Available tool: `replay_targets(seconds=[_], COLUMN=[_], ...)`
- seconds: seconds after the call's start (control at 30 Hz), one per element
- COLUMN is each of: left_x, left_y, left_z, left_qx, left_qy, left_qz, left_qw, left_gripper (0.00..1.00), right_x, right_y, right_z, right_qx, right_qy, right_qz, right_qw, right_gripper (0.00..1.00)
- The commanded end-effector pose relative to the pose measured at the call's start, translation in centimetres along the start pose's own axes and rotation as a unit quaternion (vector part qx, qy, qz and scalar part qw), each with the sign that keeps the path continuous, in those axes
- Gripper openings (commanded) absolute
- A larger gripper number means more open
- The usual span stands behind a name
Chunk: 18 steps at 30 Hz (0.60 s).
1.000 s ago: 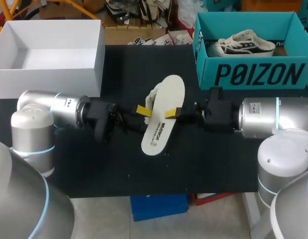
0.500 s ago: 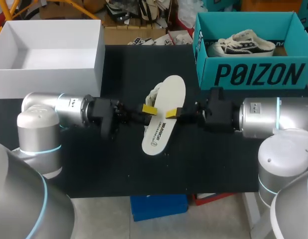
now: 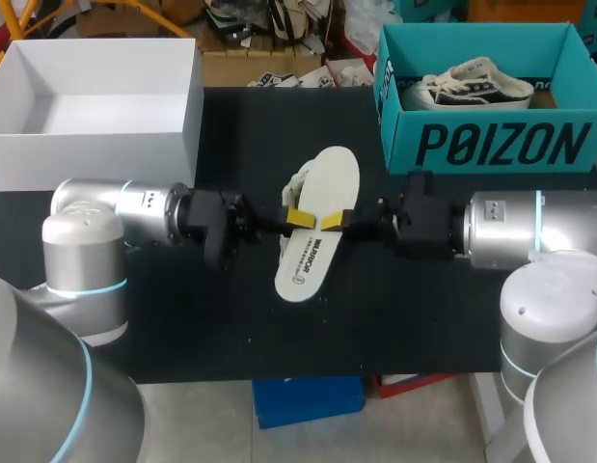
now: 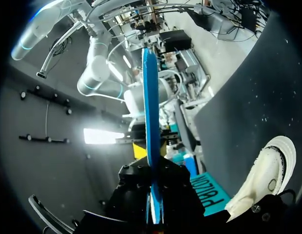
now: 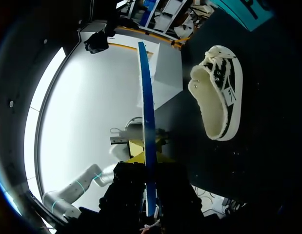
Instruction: Take the shoe out of the shoebox, open the shoe tongue, remove and reinsert the insole, then place the shoe into the shoebox
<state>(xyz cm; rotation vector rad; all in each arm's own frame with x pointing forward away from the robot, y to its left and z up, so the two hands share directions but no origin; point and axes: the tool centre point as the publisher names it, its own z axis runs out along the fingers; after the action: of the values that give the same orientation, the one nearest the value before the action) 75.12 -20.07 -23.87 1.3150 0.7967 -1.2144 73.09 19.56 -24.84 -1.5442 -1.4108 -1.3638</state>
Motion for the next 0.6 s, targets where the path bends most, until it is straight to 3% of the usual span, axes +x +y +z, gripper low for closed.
replay_targets(seconds=[0.03, 0.1, 0.13, 0.17, 0.4, 0.6], left_x=[0.1, 0.1, 0.1, 0.0, -0.3, -0.6], left_y=[-0.1, -0.1, -0.1, -0.2, -1.2, -2.0], left_z=[0.1, 0.2, 0.2, 0.3, -0.5, -2.6], left_qx=[0.001, 0.004, 0.005, 0.006, 0.012, -0.02], left_qy=[0.001, 0.002, 0.003, 0.012, 0.083, 0.151], left_qz=[0.0, -0.001, -0.003, -0.01, -0.075, -0.165], left_qw=[1.0, 1.0, 1.0, 1.0, 0.994, 0.974], left_gripper=[0.0, 0.0, 0.0, 0.0, 0.0, 0.0], right_x=[-0.2, -0.2, -0.2, -0.1, 0.4, 0.2], right_y=[-0.1, -0.1, -0.1, 0.0, 0.9, 2.1], right_z=[0.0, 0.0, 0.0, -0.2, -3.4, -7.5], right_qx=[-0.002, -0.002, -0.002, -0.008, -0.034, -0.067], right_qy=[0.002, 0.002, 0.0, -0.001, -0.095, -0.164], right_qz=[0.0, -0.001, 0.0, 0.0, -0.043, -0.063], right_qw=[1.0, 1.0, 1.0, 1.0, 0.994, 0.982], right_gripper=[0.0, 0.0, 0.38, 1.0, 1.0, 1.0])
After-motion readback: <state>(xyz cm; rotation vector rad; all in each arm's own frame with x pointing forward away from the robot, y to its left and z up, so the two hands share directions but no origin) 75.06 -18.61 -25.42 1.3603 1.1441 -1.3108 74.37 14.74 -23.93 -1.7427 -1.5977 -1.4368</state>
